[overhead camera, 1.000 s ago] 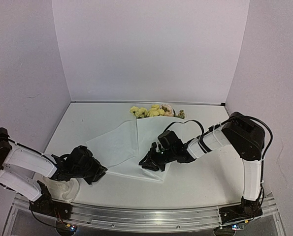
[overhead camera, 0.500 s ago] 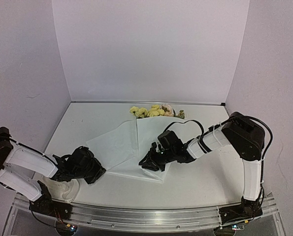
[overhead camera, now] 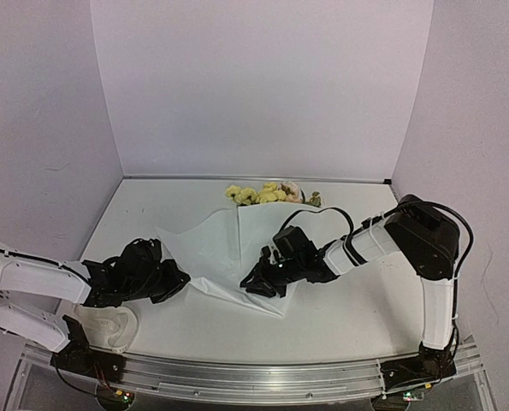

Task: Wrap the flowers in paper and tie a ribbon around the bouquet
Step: Fold the 2/3-folded wrapping paper at the center of the board.

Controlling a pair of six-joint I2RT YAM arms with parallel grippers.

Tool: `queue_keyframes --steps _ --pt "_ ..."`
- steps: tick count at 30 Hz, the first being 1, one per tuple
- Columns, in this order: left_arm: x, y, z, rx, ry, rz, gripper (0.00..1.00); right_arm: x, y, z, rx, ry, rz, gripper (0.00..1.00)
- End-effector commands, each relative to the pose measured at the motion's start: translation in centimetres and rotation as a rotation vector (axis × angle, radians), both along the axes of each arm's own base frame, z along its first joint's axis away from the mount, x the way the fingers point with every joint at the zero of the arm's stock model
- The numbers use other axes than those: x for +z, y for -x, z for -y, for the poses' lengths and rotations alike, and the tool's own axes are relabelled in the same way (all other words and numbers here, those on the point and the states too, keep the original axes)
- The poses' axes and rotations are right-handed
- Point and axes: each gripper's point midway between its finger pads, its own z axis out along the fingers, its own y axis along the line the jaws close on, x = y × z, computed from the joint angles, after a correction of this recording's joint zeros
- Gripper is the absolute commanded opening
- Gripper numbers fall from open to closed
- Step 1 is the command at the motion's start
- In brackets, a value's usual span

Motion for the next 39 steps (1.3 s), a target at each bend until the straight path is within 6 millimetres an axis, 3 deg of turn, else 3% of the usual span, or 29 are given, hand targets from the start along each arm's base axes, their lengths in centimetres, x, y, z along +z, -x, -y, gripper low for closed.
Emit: queue_keyframes --steps 1,7,15,26,39 --pt "-0.8 0.6 -0.3 -0.007 -0.033 -0.040 0.00 0.0 0.0 -0.1 0.046 0.036 0.038 0.23" --pt "-4.7 2.4 -1.6 0.036 -0.029 -0.163 0.00 1.0 0.8 0.6 0.128 0.098 0.076 0.23" --pt "-6.3 3.1 -2.0 0.055 -0.009 -0.204 0.00 0.7 3.1 2.2 0.270 0.218 0.107 0.24" --pt "-5.4 2.5 -1.4 0.029 -0.015 -0.169 0.00 1.2 6.8 3.8 0.554 0.439 0.248 0.29" --pt "-4.3 2.3 -1.0 0.005 -0.009 -0.137 0.00 1.3 7.2 2.8 0.643 0.612 0.442 0.33"
